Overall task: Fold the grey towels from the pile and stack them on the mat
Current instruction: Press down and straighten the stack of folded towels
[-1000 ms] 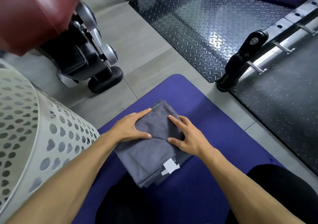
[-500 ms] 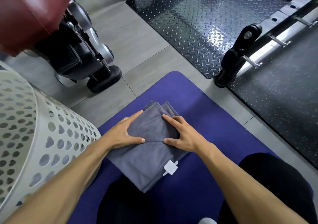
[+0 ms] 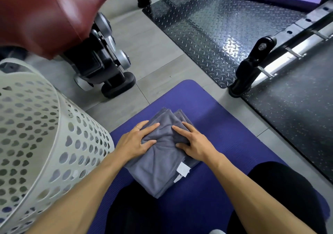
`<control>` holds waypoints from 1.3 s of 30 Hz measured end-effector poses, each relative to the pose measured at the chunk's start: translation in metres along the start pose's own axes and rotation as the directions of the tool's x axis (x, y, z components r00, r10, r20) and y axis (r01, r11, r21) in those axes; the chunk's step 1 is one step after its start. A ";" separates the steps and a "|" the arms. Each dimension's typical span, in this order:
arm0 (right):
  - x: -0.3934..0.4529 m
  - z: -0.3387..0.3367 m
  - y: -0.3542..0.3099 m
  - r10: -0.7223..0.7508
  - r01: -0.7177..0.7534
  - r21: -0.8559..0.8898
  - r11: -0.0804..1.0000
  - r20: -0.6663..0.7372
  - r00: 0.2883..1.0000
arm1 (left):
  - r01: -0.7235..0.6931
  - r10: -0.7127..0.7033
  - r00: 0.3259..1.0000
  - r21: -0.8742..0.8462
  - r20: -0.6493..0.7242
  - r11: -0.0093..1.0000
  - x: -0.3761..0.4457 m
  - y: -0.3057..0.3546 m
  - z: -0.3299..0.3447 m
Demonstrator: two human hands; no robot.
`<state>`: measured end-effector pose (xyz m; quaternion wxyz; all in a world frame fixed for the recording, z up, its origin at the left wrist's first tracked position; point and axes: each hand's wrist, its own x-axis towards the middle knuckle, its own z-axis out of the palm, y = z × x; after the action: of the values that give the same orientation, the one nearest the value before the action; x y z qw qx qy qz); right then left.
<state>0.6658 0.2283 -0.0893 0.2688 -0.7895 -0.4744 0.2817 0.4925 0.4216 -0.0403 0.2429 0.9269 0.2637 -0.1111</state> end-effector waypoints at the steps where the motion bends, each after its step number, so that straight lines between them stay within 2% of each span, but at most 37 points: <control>1: 0.000 -0.005 -0.005 0.042 -0.042 0.017 0.999 0.020 0.999 | 0.010 -0.010 1.000 0.009 0.007 1.000 0.002 0.005 -0.004; 4: -0.003 -0.025 -0.022 0.065 -0.066 0.010 0.998 0.024 0.998 | 0.013 -0.013 1.000 0.016 -0.005 1.000 0.000 0.021 -0.022; 7: -0.006 -0.053 -0.049 0.031 -0.031 -0.015 0.999 -0.017 0.999 | 0.029 -0.032 0.994 -0.032 -0.102 0.999 -0.017 0.031 -0.048; 12: -0.006 -0.110 -0.124 -0.095 0.093 -0.058 0.994 -0.035 0.995 | 0.019 -0.043 0.972 -0.105 -0.232 0.994 -0.062 0.046 -0.121; 15: -0.008 -0.138 -0.178 -0.167 0.166 -0.029 0.986 -0.034 0.985 | 0.002 -0.028 0.949 -0.082 -0.315 0.997 -0.098 0.051 -0.174; 21: -0.013 -0.159 -0.291 -0.328 0.329 0.011 0.944 -0.053 0.943 | -0.047 -0.008 0.899 -0.115 -0.438 0.992 -0.185 0.035 -0.269; 26: -0.007 -0.131 -0.376 -0.387 0.389 0.046 0.920 -0.050 0.921 | 0.009 -0.056 0.899 -0.110 -0.435 0.994 -0.250 -0.017 -0.318; 31: 0.034 -0.083 -0.450 -0.416 0.417 -0.006 0.909 0.053 0.908 | 0.093 -0.178 0.863 -0.199 -0.472 0.976 -0.287 -0.095 -0.333; 35: 0.084 -0.021 -0.477 -0.368 0.375 -0.009 0.927 0.167 0.915 | 0.149 -0.302 0.835 -0.339 -0.460 0.929 -0.283 -0.166 -0.312; 39: 0.127 0.047 -0.463 -0.238 0.266 -0.041 0.963 0.338 0.911 | 0.245 -0.402 0.854 -0.426 -0.331 0.871 -0.258 -0.227 -0.264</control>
<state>0.4064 0.5377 0.1740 0.1856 -0.6742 -0.6222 0.3521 0.1739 0.6119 0.1834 0.3289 0.8077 0.4795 0.0970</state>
